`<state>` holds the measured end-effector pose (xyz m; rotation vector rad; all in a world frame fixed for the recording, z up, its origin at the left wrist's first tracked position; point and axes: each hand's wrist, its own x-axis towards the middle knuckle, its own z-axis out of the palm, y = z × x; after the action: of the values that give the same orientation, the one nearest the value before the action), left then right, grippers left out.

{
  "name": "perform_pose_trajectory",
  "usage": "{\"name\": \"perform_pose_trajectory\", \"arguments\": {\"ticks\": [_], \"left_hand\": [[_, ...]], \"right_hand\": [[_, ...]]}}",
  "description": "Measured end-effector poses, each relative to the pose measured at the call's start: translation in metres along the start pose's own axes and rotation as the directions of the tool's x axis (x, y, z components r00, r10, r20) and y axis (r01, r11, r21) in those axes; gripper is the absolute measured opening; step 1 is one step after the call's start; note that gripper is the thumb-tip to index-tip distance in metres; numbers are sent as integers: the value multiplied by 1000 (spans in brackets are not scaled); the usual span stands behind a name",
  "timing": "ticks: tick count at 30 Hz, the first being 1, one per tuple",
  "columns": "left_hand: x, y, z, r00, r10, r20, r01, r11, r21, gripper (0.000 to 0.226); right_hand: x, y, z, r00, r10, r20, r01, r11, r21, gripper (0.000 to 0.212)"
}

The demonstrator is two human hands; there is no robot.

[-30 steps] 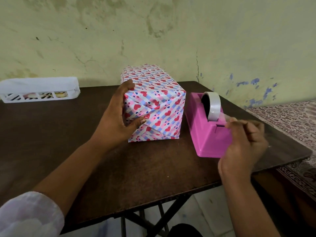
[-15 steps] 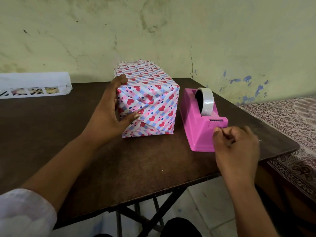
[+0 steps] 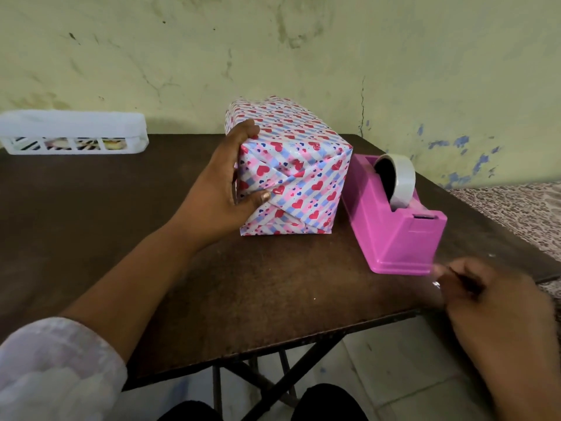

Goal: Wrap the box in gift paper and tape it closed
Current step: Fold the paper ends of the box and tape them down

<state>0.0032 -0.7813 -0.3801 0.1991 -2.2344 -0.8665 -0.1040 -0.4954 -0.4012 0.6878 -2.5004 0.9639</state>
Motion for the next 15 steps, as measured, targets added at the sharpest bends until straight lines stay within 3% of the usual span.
{"name": "perform_pose_trajectory", "arguments": {"ticks": [3, 5, 8, 11, 15], "left_hand": [[-1, -1, -2, 1000, -2, 16, 2, 1000, -12, 83], [-2, -1, -4, 1000, 7, 26, -6, 1000, -14, 82], [-3, -2, -7, 1000, 22, 15, -22, 999, -36, 79], [-3, -3, -6, 1000, 13, -9, -13, 999, -32, 76], [-2, -3, -6, 1000, 26, -16, -26, 1000, -17, 76]], "right_hand": [[-6, -40, 9, 965, -262, 21, 249, 936, 251, 9], [-5, -61, 23, 935, -334, 116, 243, 846, 474, 8], [8, -82, 43, 899, -367, 240, 108, 717, 689, 12], [26, -93, 63, 851, -397, 343, 9, 666, 746, 11], [46, -95, 77, 747, -567, 346, 177, 672, 719, 10]]}}
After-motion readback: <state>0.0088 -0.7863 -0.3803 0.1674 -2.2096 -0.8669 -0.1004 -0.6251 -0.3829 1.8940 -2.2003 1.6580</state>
